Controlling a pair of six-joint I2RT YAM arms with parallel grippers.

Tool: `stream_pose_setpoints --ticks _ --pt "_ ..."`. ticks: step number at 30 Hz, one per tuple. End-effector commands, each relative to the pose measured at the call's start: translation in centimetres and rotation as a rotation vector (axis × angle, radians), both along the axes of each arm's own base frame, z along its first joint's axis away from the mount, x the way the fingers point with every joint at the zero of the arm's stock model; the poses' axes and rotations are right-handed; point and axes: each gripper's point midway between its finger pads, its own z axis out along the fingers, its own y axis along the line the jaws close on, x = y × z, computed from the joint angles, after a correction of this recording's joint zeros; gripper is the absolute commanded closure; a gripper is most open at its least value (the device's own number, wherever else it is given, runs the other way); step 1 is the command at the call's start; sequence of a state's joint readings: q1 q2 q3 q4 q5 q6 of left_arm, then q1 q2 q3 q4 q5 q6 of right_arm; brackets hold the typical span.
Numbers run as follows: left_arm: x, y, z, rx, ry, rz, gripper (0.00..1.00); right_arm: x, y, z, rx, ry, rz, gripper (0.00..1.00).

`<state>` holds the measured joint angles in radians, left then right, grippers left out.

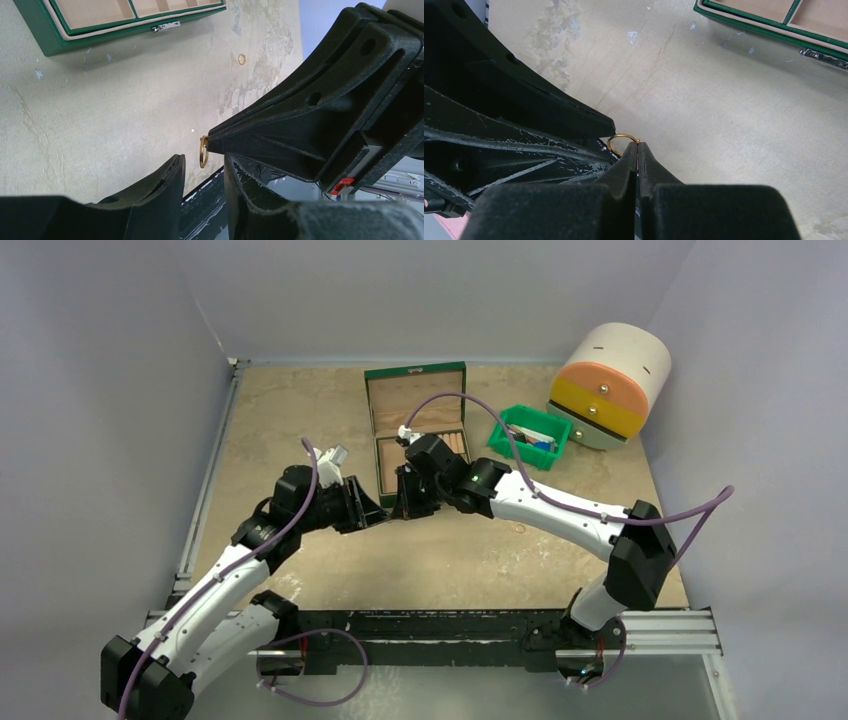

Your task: Organize the mixed jewelry

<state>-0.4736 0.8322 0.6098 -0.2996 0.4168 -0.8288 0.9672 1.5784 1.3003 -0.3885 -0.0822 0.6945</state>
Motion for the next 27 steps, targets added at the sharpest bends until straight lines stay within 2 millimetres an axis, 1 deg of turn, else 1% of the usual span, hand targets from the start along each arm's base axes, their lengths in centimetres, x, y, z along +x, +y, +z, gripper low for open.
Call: stream_pose_setpoints --ticks 1,16,24,27 --pt "0.23 -0.57 1.03 -0.040 -0.033 -0.011 0.68 -0.03 0.72 1.67 0.026 -0.033 0.034 1.00" --pt "0.25 -0.66 0.83 -0.039 -0.024 -0.014 0.77 -0.16 0.69 1.91 0.035 -0.043 0.038 1.00" --pt "0.30 -0.73 0.72 -0.040 -0.022 -0.016 0.84 -0.39 0.69 2.12 0.044 -0.047 0.049 1.00" --pt "0.31 -0.73 0.58 -0.039 -0.019 -0.015 0.89 -0.53 0.72 2.21 0.048 -0.050 0.056 1.00"
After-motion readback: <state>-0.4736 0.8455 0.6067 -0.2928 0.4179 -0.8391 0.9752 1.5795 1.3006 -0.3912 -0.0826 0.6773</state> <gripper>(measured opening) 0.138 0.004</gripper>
